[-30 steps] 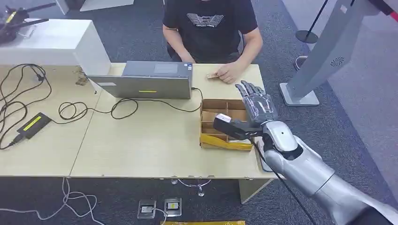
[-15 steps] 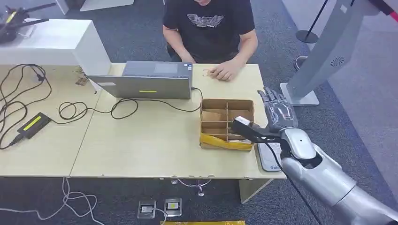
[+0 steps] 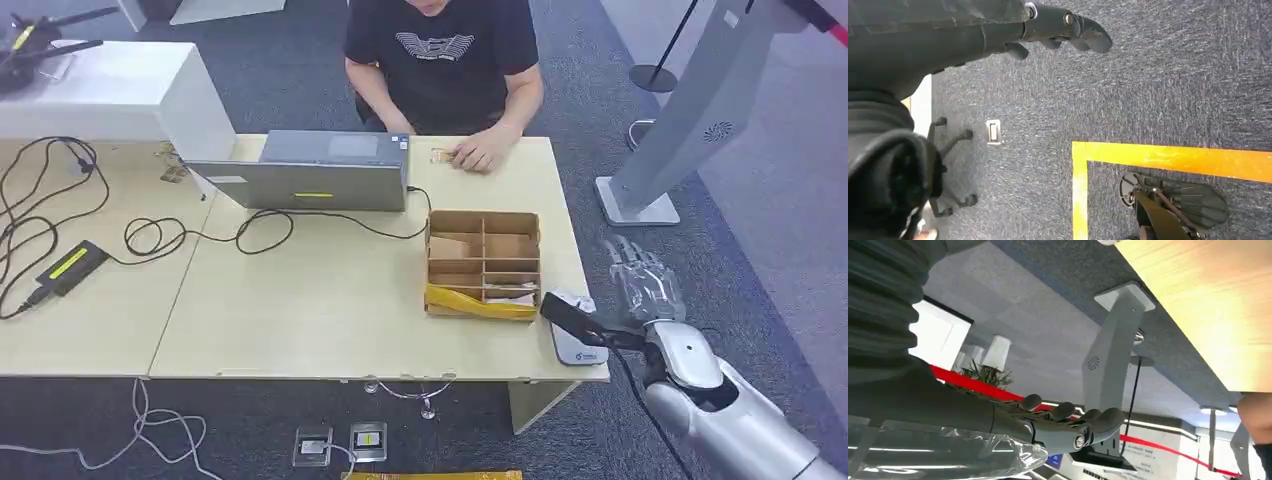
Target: Pass the card to the sensor for recognition and then transmit it.
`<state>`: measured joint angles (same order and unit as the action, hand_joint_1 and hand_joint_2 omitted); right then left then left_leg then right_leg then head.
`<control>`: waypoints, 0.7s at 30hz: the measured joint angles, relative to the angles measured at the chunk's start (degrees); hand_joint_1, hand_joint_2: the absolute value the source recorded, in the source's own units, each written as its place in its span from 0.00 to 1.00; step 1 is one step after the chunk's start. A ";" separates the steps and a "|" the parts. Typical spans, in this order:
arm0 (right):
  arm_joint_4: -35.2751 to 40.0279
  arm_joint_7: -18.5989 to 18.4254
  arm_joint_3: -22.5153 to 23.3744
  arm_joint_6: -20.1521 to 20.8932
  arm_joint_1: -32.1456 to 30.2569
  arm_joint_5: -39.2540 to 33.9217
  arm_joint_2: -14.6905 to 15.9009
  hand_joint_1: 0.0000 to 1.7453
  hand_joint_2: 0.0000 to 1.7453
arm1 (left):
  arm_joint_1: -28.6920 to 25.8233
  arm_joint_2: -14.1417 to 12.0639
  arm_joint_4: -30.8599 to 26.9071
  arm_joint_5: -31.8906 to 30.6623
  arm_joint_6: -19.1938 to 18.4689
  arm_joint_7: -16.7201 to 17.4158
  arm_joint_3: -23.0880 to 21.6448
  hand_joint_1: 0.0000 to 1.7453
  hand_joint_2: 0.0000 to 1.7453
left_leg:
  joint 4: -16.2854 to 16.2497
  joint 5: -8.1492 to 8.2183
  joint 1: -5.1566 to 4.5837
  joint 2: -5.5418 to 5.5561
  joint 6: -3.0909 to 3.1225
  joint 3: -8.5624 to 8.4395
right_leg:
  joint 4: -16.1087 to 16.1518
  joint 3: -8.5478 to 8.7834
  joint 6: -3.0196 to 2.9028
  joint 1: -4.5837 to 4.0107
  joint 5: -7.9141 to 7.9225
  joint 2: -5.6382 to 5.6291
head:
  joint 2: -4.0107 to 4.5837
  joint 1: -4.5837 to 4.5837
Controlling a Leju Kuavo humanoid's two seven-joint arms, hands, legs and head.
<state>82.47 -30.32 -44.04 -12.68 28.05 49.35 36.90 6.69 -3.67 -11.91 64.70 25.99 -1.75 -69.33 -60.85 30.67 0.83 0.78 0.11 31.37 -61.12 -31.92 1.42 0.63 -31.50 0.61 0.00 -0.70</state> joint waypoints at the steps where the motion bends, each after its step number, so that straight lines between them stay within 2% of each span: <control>1: 0.46 0.11 0.20 0.07 -0.68 0.11 0.11 0.00 1.00 | -0.01 0.00 0.00 0.00 -0.02 0.00 0.00 0.00 0.00 | 0.00 0.00 0.00 0.00 0.00 0.00 | 0.00 0.00 0.00 0.00 0.00 0.00 | 0.00 0.00; 12: 3.23 0.55 2.25 0.33 -4.11 0.61 0.26 0.00 1.00 | 0.00 0.00 0.00 -0.07 -0.07 -0.02 0.00 0.00 0.00 | 0.00 -0.01 0.00 0.00 0.00 0.00 | -0.01 0.00 -0.02 0.01 0.02 0.00 | 0.00 0.00; 21: 3.98 2.82 2.32 -0.39 -4.80 0.66 -0.81 0.00 1.00 | 0.03 -0.02 0.00 -0.77 -0.35 -0.48 0.00 0.00 0.00 | 0.01 -0.01 0.00 0.00 0.00 0.02 | -0.02 0.00 -0.02 0.00 0.02 0.00 | 0.00 0.00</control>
<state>86.44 -27.50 -41.72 -13.07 23.25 50.01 36.08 6.72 -3.69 -11.91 63.93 25.64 -2.23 -69.33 -60.84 30.66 0.83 0.78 0.10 31.39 -61.14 -31.91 1.39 0.63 -31.48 0.62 0.00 -0.70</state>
